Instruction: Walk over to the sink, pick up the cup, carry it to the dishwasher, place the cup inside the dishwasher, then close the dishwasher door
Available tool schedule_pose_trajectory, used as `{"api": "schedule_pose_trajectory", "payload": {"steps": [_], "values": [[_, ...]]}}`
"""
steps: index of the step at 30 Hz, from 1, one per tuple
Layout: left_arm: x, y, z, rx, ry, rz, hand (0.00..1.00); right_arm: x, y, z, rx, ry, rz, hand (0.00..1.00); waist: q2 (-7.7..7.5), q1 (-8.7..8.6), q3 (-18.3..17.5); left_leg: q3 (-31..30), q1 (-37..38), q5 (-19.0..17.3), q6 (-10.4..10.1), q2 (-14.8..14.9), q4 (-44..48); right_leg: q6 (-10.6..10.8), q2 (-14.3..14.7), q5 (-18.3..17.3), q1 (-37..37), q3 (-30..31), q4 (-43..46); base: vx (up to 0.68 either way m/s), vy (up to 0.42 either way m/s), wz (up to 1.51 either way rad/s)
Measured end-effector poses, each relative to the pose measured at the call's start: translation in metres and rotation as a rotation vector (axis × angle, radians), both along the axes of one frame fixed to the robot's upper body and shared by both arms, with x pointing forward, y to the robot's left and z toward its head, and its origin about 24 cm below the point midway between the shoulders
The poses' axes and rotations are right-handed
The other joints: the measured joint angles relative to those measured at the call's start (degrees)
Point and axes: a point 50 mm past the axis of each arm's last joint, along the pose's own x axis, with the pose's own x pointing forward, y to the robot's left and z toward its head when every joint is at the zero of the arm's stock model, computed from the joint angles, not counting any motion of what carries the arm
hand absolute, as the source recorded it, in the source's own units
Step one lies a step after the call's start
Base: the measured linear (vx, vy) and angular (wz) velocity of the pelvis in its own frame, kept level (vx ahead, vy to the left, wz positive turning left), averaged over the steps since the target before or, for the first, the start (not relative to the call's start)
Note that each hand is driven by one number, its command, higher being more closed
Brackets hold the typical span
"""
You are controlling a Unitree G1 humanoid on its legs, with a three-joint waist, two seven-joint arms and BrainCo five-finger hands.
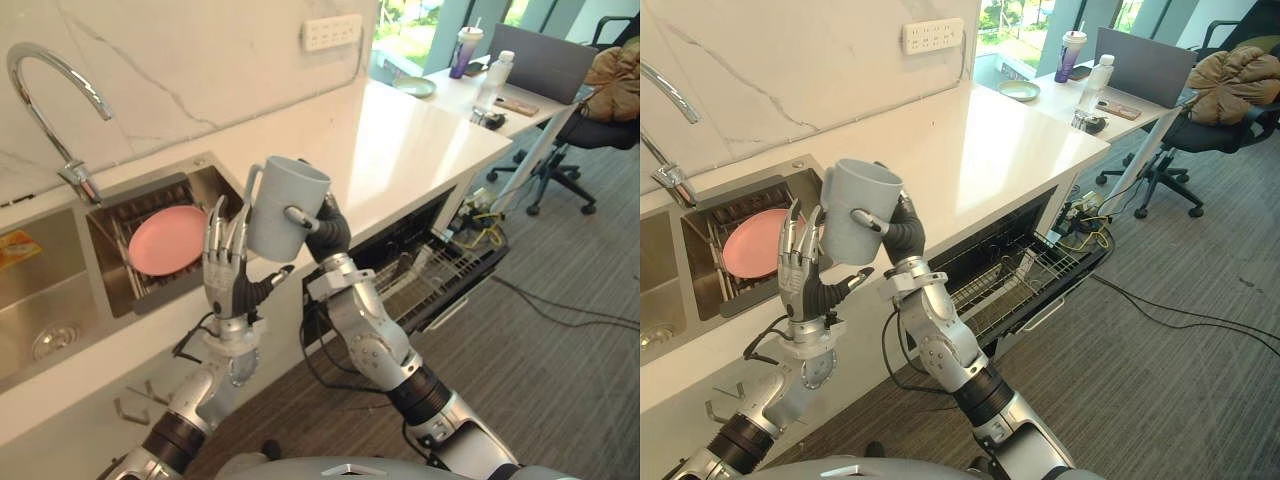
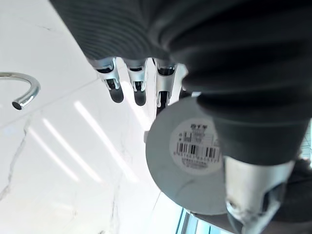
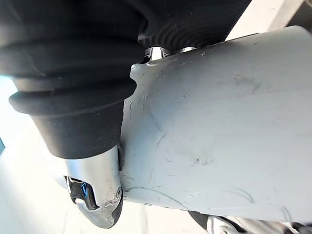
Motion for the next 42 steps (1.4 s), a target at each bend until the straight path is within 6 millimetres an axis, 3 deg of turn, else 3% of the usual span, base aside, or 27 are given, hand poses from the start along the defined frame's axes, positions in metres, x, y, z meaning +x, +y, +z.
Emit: {"api": "schedule_pose_trajectory", "payload": {"steps": [4, 5, 9, 15, 20, 22, 23, 25, 29, 32, 38, 41, 42], "values": [[-0.021, -0.021, -0.042, 0.081, 0.22, -0.11, 0.0, 0.012, -0.047, 0.059, 0.233, -0.224, -0.307, 1.0, 0.25, -1.11, 0.23, 1.24, 0.17, -0.02, 0.08, -0.06, -0.12, -0.47, -0.05, 0.33, -0.25, 1.29, -0.42, -0.01, 0.022, -0.15], [-0.022, -0.025, -0.042, 0.065, 0.222, -0.12, 0.0, 0.007, -0.059, 0.07, 0.255, -0.287, -0.372, 1.0, 0.24, -1.12, 0.24, 1.48, 0.3, -0.01, 0.1, -0.05, -0.21, -0.47, -0.04, 0.38, -0.25, 1.47, -0.46, -0.01, 0.017, -0.11], [-0.011, -0.031, -0.028, 0.02, 0.161, -0.113, 0.0, 0.0, -0.082, 0.073, 0.218, -0.343, -0.512, 1.0, 0.49, -1.75, 0.36, 2.21, 1.64, 0.16, 0.21, 0.01, -1.16, -0.46, 0.03, 0.4, 0.07, 1.98, -0.46, -0.01, 0.012, -0.11], [-0.002, -0.019, 0.014, -0.169, -0.017, -0.072, 0.0, -0.019, -0.141, 0.05, 0.105, -0.327, -0.797, 1.0, 0.48, -2.1, 1.54, 2.69, 2.3, 0.38, 0.3, 0.0, -2.17, -0.27, -0.04, 0.49, 0.09, 2.65, -0.46, 0.0, 0.008, -0.03], [-0.005, -0.025, 0.007, -0.42, 0.192, -0.258, 0.0, -0.028, -0.163, 0.036, 0.02, -0.307, -0.849, 1.0, -0.04, -3.38, 1.91, 2.93, 2.42, 0.37, 0.3, -0.02, -2.45, 0.16, -0.04, 0.64, -0.06, 2.98, -0.46, 0.02, 0.007, -0.04], [-0.02, -0.048, -0.02, -0.53, 0.553, -0.486, 0.0, -0.027, -0.17, 0.002, -0.162, -0.183, -0.814, 1.0, -0.89, -3.76, 2.58, 3.72, 3.23, 0.2, 0.16, -0.04, -3.33, 0.17, -0.04, 0.14, -0.12, 3.74, -0.45, 0.03, 0.017, -0.15], [-0.022, -0.051, -0.027, -0.531, 0.636, -0.509, 0.0, -0.025, -0.171, -0.005, -0.183, -0.155, -0.803, 1.0, -1.01, -3.85, 2.69, 3.72, 3.23, 0.05, -0.03, -0.07, -3.44, 0.33, -0.06, 0.02, -0.16, 3.74, -0.44, 0.02, 0.014, -0.05], [-0.031, -0.056, -0.061, -0.562, 0.934, -0.554, 0.0, -0.021, -0.176, -0.028, -0.275, -0.062, -0.754, 1.0, -1.16, -3.88, 3.4, 3.72, 3.32, 0.09, -0.03, -0.08, -4.02, 0.24, -0.1, 0.12, -0.35, 3.79, -0.42, 0.0, 0.0, 0.0], [-0.057, -0.047, -0.095, -0.76, 1.195, -0.553, 0.0, -0.022, -0.193, -0.049, -0.403, 0.03, -0.753, 1.0, -0.97, -3.54, 3.97, 3.34, 3.2, 0.24, 0.23, -0.07, -4.03, 0.7, -0.09, 0.2, -0.2, 3.34, -0.37, 0.03, 0.0, 0.03], [-0.068, -0.04, -0.107, -0.799, 1.245, -0.524, 0.0, -0.023, -0.205, -0.06, -0.463, 0.084, -0.775, 1.0, -0.99, -3.29, 4.01, 2.39, 2.78, 0.24, 0.22, -0.1, -3.97, 0.86, -0.1, -0.02, -0.03, 2.43, -0.37, 0.04, -0.001, 0.16], [-0.079, -0.001, -0.138, -0.743, 1.304, -0.276, 0.0, -0.022, -0.209, -0.089, -0.551, 0.212, -0.747, 1.0, -1.02, -2.37, 4.18, 0.47, 2.2, 0.43, 0.19, -0.28, -3.86, 0.85, -0.08, -0.36, 0.55, 0.49, -0.44, 0.01, 0.007, 0.17], [-0.097, 0.037, -0.168, -0.705, 1.4, 0.019, 0.0, -0.021, -0.204, -0.095, -0.563, 0.231, -0.708, 1.0, -1.16, -1.95, 4.29, -0.13, 2.32, 0.48, 0.15, -0.3, -3.92, 0.9, -0.07, -0.77, 0.95, -0.15, -0.34, -0.01, 0.009, 0.12], [-0.111, 0.058, -0.183, -0.753, 1.455, 0.185, 0.0, -0.02, -0.2, -0.102, -0.584, 0.265, -0.687, 1.0, -1.38, -1.76, 4.47, -0.66, 2.24, 0.53, 0.14, -0.32, -3.99, 0.76, -0.02, -1.31, 1.15, -0.58, -0.25, -0.01, 0.003, 0.17]]}}
